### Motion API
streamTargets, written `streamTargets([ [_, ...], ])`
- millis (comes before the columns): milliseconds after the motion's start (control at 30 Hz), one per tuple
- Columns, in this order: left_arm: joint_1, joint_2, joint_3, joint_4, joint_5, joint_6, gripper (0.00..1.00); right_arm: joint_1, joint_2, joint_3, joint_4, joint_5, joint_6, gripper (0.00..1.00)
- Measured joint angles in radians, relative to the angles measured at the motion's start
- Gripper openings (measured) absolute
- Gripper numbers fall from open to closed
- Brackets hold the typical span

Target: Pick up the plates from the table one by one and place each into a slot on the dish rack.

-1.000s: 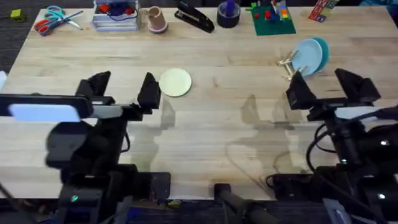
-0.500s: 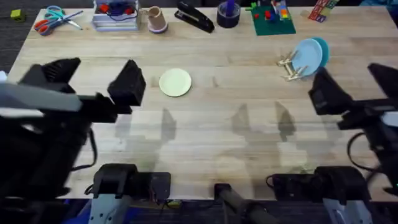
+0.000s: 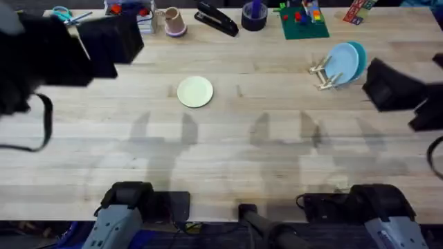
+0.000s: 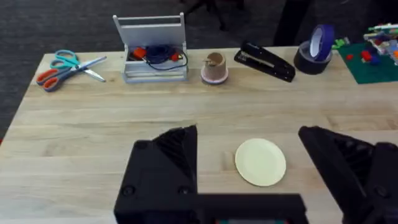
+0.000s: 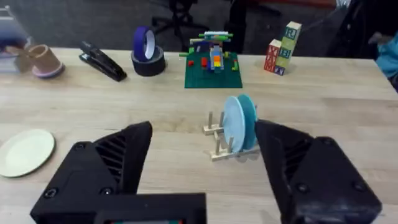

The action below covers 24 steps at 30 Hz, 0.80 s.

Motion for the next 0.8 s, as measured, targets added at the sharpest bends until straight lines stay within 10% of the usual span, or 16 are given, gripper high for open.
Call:
streamTargets([
  [800,0.0,0.42,0.398,-0.369,0.05,0.0,0.993,0.0,0.743,0.811,-0.564,0.0,-0.038,0.992],
])
